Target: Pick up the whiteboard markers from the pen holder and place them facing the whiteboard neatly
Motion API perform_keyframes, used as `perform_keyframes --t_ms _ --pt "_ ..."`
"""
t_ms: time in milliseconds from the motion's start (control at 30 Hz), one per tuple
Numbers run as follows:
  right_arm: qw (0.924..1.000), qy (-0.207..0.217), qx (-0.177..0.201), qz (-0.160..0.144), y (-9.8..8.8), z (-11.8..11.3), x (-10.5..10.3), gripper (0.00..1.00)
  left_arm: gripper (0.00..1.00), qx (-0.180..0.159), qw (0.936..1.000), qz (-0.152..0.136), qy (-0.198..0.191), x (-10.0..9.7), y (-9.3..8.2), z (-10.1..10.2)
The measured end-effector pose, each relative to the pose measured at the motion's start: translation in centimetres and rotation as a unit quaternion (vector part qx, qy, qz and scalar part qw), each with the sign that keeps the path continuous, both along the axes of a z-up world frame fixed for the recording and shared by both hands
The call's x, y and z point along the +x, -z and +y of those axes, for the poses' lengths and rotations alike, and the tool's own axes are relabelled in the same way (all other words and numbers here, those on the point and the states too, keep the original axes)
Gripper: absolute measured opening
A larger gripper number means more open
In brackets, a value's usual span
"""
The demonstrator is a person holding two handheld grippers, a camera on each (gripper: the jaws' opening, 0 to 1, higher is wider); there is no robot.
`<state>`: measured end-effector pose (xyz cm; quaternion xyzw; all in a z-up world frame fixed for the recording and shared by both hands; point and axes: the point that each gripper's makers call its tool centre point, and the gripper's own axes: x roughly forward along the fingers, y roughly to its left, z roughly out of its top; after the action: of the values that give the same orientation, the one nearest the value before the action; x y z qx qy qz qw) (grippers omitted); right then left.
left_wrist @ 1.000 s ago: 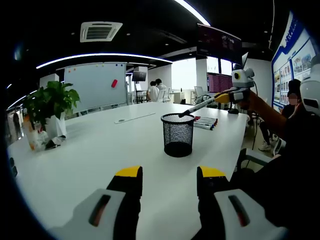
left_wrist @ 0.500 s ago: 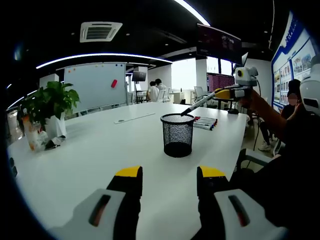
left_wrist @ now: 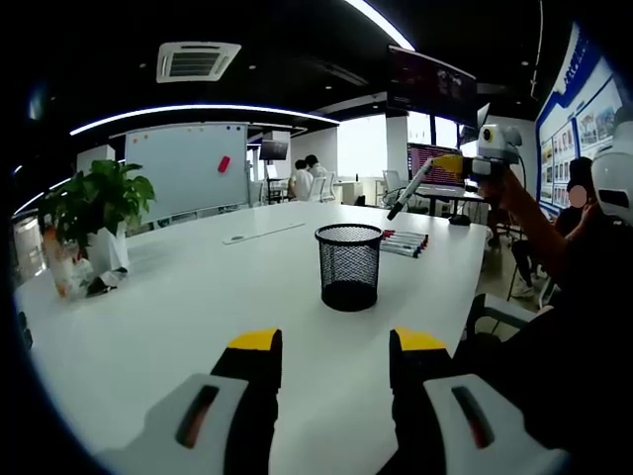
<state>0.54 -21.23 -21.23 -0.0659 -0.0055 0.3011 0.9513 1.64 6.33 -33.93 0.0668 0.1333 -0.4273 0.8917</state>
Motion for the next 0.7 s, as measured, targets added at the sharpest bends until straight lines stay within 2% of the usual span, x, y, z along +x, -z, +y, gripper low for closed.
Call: perform_keyframes --t_ms 233,633,700 --pt "0.9999 0.014 0.002 -0.006 -0.3 -1.0 0.1 0.13 0.45 0.0 1.0 0.001 0.001 0.0 0.1 -0.1" --pt "0.999 0.038 0.02 0.005 1.1 -3.0 1.6 0.13 0.45 0.002 1.0 0.004 0.0 0.1 0.3 0.0" --pt "0.9984 0.045 0.032 0.015 1.6 -3.6 1.9 0.13 0.45 -0.001 1.0 0.003 0.001 0.0 0.3 0.0"
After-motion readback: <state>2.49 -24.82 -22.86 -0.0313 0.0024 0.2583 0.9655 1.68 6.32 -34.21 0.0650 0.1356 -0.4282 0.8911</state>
